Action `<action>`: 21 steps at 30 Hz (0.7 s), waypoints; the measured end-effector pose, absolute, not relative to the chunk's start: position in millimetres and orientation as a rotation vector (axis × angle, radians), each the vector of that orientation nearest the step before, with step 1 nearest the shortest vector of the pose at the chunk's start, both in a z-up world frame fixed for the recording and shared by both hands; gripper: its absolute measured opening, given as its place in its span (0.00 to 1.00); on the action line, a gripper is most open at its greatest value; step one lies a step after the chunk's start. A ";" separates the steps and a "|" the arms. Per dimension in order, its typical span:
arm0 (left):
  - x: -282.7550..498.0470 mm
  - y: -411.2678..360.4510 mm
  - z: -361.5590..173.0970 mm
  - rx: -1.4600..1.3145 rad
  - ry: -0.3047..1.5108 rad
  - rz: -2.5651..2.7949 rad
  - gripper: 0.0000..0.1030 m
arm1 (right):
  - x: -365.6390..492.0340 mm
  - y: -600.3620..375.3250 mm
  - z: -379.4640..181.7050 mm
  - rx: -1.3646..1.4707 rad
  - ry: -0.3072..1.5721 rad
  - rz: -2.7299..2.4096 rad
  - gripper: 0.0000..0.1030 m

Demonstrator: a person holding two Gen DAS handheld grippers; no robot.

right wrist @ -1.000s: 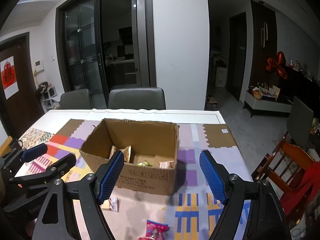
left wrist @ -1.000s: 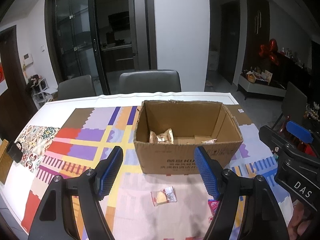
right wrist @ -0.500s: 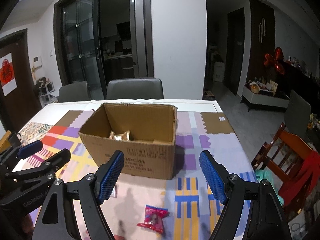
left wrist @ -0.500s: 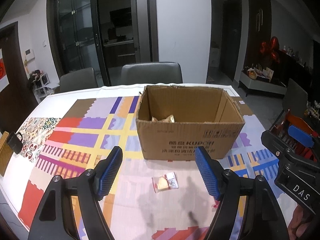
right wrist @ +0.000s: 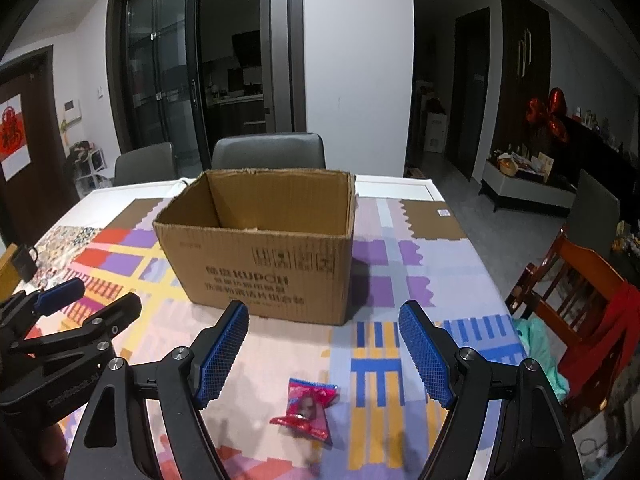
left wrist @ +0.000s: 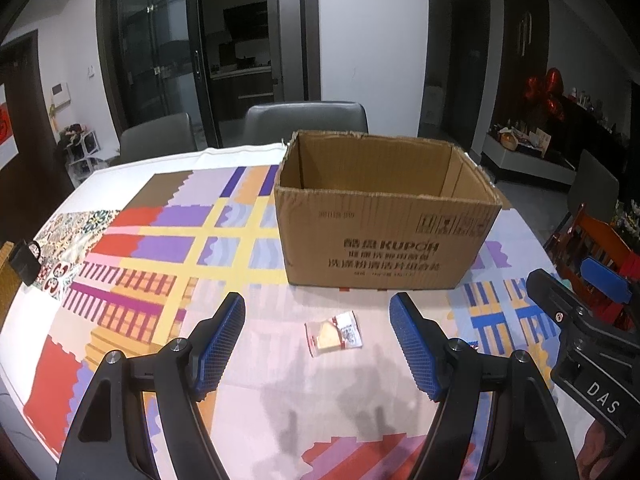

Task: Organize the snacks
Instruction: 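Move both open grippers back toward the cake packet and pink packet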

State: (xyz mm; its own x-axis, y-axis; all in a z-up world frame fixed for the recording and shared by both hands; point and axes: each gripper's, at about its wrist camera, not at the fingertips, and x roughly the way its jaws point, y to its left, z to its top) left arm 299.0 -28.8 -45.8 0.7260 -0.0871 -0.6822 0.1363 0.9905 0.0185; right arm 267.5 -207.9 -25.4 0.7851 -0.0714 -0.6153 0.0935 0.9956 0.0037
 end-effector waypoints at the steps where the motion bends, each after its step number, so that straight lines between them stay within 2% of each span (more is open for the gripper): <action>1: 298.8 -28.4 -48.9 0.068 0.752 -0.123 0.72 | 267.1 -207.5 -27.8 0.035 0.666 -0.089 0.76; 21: 307.3 -31.2 -108.3 0.075 0.847 -0.132 0.72 | 266.3 -198.5 -90.1 0.036 0.787 -0.085 0.76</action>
State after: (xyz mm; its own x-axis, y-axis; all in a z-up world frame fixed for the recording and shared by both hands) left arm 307.3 -31.2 -108.3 0.6544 -0.0865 -0.7511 0.1464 0.9891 0.0136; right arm 266.3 -198.5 -90.1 0.7029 -0.0627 -0.7086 0.0893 0.9960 0.0005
